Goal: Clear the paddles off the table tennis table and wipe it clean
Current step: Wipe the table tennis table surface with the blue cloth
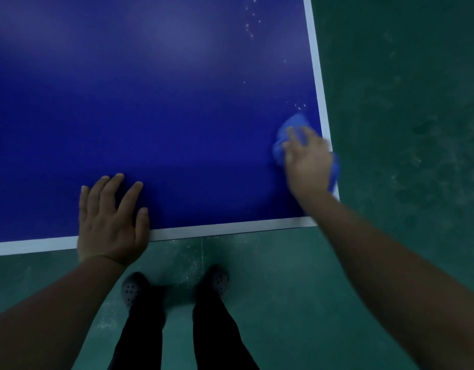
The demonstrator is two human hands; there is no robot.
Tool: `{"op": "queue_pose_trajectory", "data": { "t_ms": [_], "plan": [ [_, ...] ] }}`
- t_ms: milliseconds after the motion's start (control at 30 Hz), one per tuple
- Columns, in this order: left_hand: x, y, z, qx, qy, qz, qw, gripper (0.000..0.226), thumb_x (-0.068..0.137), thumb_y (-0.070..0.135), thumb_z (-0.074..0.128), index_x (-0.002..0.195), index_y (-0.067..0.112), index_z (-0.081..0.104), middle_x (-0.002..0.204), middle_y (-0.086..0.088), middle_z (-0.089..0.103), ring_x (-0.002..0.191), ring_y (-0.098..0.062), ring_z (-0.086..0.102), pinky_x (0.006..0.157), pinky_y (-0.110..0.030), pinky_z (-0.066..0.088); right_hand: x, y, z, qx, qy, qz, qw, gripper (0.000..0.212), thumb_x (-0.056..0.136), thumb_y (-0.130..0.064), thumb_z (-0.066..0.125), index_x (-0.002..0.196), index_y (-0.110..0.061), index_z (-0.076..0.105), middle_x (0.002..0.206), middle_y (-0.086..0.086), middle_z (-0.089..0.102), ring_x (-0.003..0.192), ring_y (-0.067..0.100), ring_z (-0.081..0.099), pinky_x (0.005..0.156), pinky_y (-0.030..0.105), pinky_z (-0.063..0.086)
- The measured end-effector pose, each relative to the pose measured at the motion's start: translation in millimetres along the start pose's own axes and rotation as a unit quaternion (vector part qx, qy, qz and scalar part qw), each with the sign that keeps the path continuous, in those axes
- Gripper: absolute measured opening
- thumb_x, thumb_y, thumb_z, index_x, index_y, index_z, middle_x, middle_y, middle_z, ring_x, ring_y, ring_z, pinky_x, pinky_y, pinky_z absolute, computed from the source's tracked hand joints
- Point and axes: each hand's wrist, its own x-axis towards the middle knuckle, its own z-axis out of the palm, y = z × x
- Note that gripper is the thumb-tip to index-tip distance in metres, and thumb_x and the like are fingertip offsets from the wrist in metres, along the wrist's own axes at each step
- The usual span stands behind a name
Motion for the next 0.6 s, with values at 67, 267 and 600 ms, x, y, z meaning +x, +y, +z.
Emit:
{"op": "queue_pose_trajectory", "data": {
  "t_ms": [67,267,600],
  "plan": [
    [-1,0,0,-0.001,0.002,-0.001,1.0,0.06,0.093,0.041,0.034,0.139,0.007,0.054,0.148,-0.023,0.04,0.142,-0.042,0.028,0.123,-0.053,0.006,12,9,-5,0.005,0.011,0.119,0.993,0.042,0.1,-0.038,0.043,0.133,-0.022,0.062,0.14,0.009,0.055,0.105,0.04,0.055,0.08,0.044,0.047],
    [-1,0,-1,0.001,0.006,0.001,1.0,0.06,0.094,0.04,0.033,0.138,0.005,0.055,0.147,-0.024,0.041,0.141,-0.042,0.029,0.123,-0.051,0.006,-85,-139,-11,0.075,-0.049,-0.217,0.972,0.04,0.087,-0.031,0.064,0.127,-0.024,0.064,0.136,0.004,0.059,0.093,0.03,0.055,0.068,0.036,0.043],
    [0,-2,1,0.003,0.013,0.008,1.0,0.059,0.095,0.041,0.034,0.139,0.007,0.054,0.147,-0.023,0.042,0.141,-0.042,0.03,0.122,-0.057,0.01,-2,-51,-2,0.024,-0.019,-0.046,0.998,0.042,0.098,-0.041,0.043,0.13,-0.025,0.064,0.139,0.001,0.058,0.108,0.036,0.055,0.076,0.045,0.046]
  ]
}}
